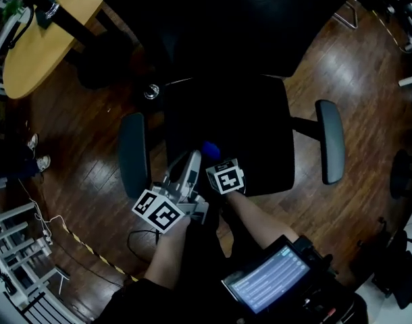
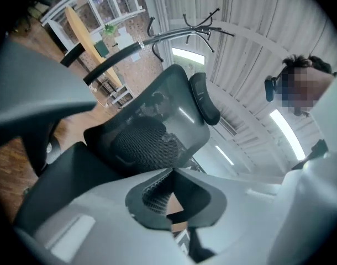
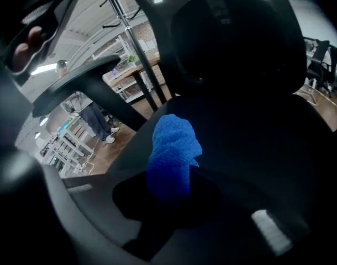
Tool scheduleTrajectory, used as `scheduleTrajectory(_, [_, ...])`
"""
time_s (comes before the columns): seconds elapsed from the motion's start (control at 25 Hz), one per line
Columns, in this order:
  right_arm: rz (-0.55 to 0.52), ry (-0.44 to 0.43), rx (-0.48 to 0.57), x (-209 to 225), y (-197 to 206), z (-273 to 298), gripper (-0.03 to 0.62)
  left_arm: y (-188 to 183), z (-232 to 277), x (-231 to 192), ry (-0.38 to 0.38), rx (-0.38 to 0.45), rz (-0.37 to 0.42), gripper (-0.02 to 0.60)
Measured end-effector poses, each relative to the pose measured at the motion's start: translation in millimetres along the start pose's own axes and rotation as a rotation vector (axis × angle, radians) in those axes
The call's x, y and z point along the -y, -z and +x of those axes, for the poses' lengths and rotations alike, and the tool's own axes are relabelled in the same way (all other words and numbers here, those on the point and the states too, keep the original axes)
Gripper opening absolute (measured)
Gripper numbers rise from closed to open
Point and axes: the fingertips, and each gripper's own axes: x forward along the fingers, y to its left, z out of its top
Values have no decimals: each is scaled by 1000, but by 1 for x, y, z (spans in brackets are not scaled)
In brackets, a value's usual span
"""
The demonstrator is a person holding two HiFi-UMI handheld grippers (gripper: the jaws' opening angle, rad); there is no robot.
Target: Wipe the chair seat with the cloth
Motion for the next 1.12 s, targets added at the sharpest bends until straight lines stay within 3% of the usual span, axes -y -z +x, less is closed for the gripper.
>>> scheduleTrajectory(0.08, [18,-71,-26,-41,10,19,48,-13,-18,-10,-28,37,2,-6])
scheduleTrajectory(0.2, [21,-107,-64,-78,30,35,48,-23,-39,-24,-66,74,-3,-6])
scheduleTrajectory(0.52, [-13,-122,-90,-83,39,42,48,-24,-48,-34,-69,73,-9,-6])
scheduleTrajectory(0.68, [43,-70,-80,-54,36,34,48,-13,-29,-31,-36,15,-2,-6])
scheduleTrajectory(0.84, [125,36,-111,5,59,16,48,9,0,-19,12,-59,-4,-6])
scheduleTrajectory(1.12, [310,179,-64,97,73,-46,48,57,49,22,126,-202,4,-6])
